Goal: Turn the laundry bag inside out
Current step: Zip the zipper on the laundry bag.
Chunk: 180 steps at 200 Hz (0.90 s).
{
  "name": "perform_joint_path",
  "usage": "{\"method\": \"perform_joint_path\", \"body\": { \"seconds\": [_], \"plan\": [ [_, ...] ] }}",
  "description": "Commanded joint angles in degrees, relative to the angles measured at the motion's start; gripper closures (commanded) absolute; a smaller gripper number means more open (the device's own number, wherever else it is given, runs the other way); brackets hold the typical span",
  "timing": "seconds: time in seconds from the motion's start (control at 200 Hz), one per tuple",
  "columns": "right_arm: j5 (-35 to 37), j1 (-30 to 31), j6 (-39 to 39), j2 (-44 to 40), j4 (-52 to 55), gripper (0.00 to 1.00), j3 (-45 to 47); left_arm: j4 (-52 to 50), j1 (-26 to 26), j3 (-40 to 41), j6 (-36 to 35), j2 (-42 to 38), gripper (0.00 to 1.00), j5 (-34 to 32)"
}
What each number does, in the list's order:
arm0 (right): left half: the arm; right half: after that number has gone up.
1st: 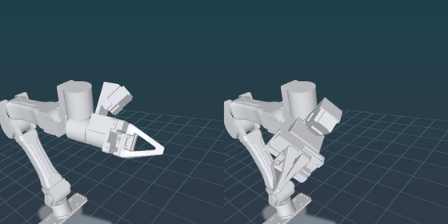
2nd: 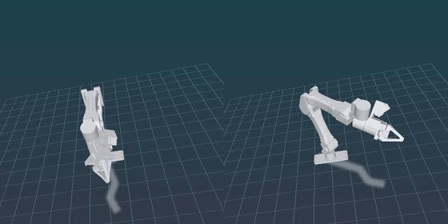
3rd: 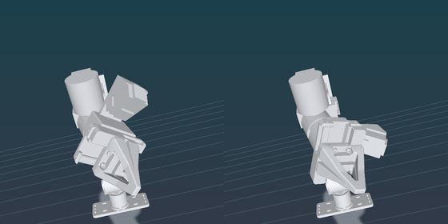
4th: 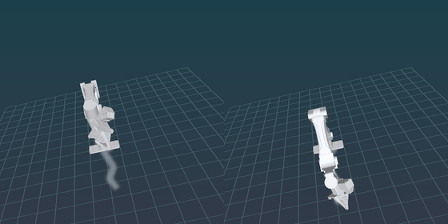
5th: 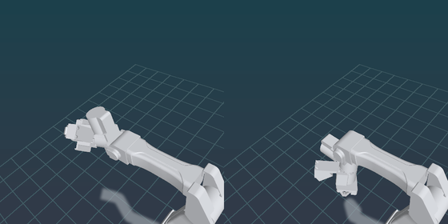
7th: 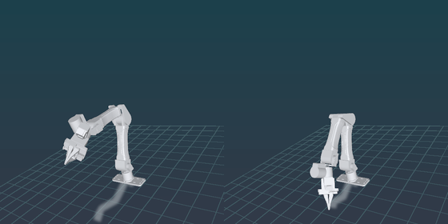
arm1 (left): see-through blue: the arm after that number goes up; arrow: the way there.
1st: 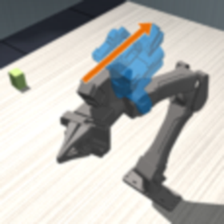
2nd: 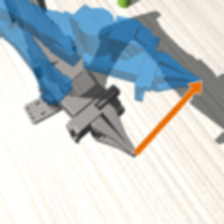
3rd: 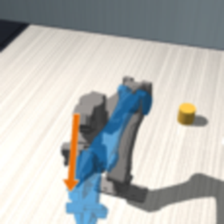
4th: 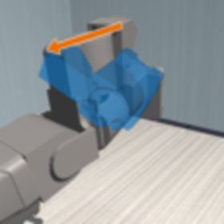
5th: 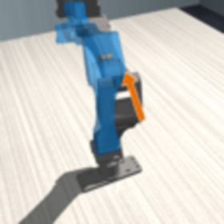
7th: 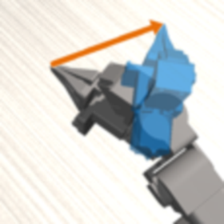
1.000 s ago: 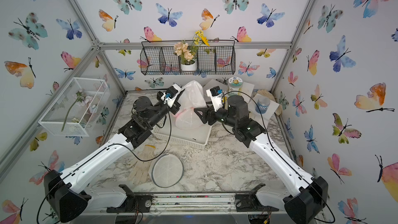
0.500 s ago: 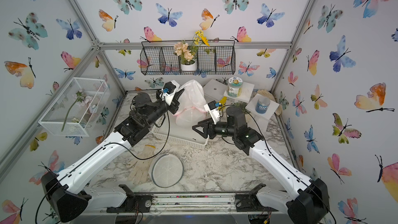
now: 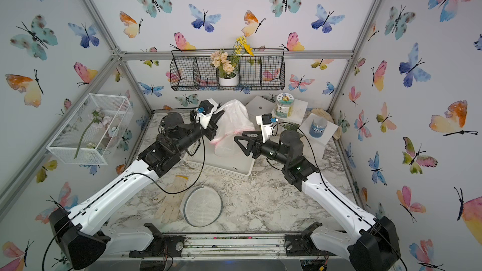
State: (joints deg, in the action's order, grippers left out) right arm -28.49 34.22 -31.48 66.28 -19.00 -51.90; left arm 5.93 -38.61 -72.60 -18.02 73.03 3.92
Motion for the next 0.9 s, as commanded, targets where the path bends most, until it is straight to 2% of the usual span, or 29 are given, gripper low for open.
{"method": "perform_joint_path", "body": {
  "seconds": [0.0,0.175,0.405,0.521,0.696,0.896],
  "plan": [
    [3.31,0.06,-2.01,1.01,-4.51,0.38,0.32,0.39,0.29,-0.61,1.44,-1.83,1.0,2.02],
    [7.11,0.06,-4.0,1.9,-2.09,0.39,0.72,1.12,0.47,-1.05,3.53,-2.05,1.0,1.75],
    [5.55,0.06,-5.9,3.45,-5.72,0.4,-0.01,1.61,0.55,-1.93,5.87,-1.82,1.0,2.48],
    [5.67,0.06,-6.78,4.03,-10.11,0.45,0.37,1.53,0.95,-1.78,6.87,-1.92,1.0,2.91],
    [6.07,0.06,-7.8,4.6,-15.74,0.63,1.44,1.66,1.93,-1.41,9.01,-2.15,1.0,3.55],
    [2.6,0.06,-7.45,3.9,-15.27,0.91,1.93,2.19,4.01,-0.02,12.37,-1.91,1.0,4.12]
  ]
}}
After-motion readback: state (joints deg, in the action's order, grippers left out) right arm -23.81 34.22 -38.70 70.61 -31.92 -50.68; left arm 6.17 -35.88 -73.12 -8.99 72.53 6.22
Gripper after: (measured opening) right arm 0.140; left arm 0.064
